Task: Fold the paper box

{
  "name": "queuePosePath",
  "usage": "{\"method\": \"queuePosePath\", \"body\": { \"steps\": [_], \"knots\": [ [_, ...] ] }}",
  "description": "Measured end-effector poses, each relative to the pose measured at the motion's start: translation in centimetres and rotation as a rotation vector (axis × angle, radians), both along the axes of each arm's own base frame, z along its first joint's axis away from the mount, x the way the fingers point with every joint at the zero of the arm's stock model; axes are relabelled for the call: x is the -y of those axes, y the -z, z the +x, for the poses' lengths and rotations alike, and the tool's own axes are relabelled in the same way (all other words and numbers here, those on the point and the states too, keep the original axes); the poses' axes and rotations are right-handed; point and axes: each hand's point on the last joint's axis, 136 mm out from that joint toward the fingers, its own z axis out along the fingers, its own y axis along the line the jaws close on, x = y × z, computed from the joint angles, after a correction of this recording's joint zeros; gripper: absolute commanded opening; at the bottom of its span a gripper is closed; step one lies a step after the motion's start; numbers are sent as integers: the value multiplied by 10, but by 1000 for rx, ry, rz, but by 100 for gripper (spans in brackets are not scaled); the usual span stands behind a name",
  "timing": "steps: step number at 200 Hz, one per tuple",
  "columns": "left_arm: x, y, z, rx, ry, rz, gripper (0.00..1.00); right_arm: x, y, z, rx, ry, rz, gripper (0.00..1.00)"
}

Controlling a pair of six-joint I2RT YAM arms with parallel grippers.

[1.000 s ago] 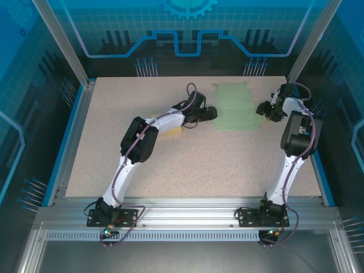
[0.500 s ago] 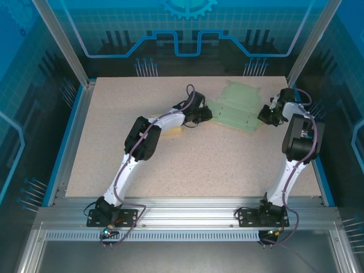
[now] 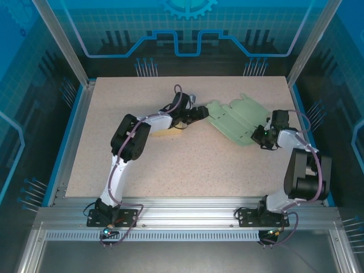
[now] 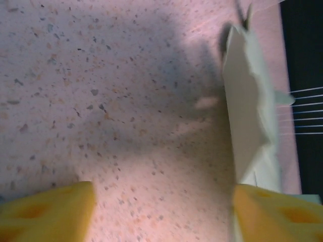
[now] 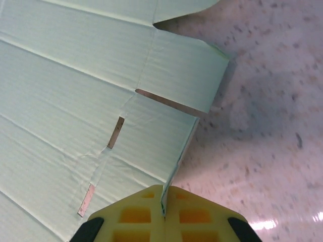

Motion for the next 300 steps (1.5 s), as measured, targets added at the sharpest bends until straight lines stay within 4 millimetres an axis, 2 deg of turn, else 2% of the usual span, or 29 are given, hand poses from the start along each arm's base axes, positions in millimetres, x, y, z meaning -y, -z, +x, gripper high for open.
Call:
{"method": "queuePosePath", "body": {
  "steps": [21, 44, 111, 143, 152, 161, 178, 202, 225, 262, 281, 300],
  "knots": [
    [-4, -8, 1, 5, -11, -35, 82, -5, -1, -16, 15, 27, 1, 1],
    [-5, -9, 2, -1, -23, -59, 86, -12, -2, -28, 24, 34, -4, 1],
    [8, -23, 2, 37, -27, -155, 85, -30, -5, -31, 37, 10, -22, 0],
    [-8, -12, -10, 2, -52, -87, 87, -27, -4, -30, 39, 51, -30, 0],
    [-15, -14, -13, -3, -62, -71, 88, -26, -3, -30, 41, 63, -26, 0],
    [-22, -19, -15, 3, -70, -57, 94, -26, -1, -30, 40, 77, -21, 0],
    [-34, -32, -21, 17, -86, -41, 94, -26, 1, -32, 38, 97, -11, 0],
    [-37, -41, -20, 28, -90, -48, 90, -27, -2, -28, 51, 108, 4, 0],
    [-32, -24, -26, -7, -69, -12, 87, -29, -2, -27, 56, 107, 17, 0],
    [-13, 4, -35, -49, 4, 84, 83, -30, -1, -25, 57, 112, 23, 0],
    [-7, 9, -39, -50, 33, 125, 74, -32, -3, -23, 67, 109, 26, 0],
    [-3, 10, -41, -46, 54, 132, 59, -34, -2, -21, 70, 109, 29, 0]
  ]
}}
